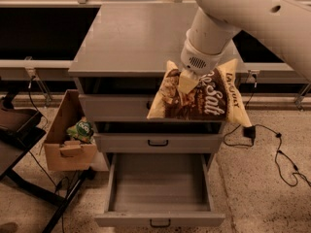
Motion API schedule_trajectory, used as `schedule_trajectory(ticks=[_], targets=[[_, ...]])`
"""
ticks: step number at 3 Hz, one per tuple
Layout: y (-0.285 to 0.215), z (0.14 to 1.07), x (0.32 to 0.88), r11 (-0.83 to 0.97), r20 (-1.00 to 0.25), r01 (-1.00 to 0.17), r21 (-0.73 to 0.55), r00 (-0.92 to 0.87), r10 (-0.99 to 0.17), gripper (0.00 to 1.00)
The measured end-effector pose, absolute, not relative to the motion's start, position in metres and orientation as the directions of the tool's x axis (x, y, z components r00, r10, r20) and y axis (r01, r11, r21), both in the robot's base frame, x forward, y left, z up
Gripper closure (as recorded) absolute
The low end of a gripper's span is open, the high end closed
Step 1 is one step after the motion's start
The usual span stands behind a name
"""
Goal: Pick brown chip bag from bottom drawer and place on counter
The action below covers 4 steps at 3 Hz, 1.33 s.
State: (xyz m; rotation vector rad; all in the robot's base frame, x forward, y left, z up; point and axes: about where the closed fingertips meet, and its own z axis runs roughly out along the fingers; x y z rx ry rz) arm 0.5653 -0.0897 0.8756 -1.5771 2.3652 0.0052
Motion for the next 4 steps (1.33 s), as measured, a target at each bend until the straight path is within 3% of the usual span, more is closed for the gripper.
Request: schedule_trajectory(ticks=[1,3,4], targets=[[-0.09,0.893,0.589,0.381,-0.251,-0.901,-0.208,-0.327,-0.911,1.0],[-0.106,0.937,0.695,0.207,-0.104,-0.914,-0.348,-0.181,-0.978,1.0],[-0.104,0.98,0.727,0.18,-0.091,-0.884,-0.432,-0.156,-0.984,1.0]])
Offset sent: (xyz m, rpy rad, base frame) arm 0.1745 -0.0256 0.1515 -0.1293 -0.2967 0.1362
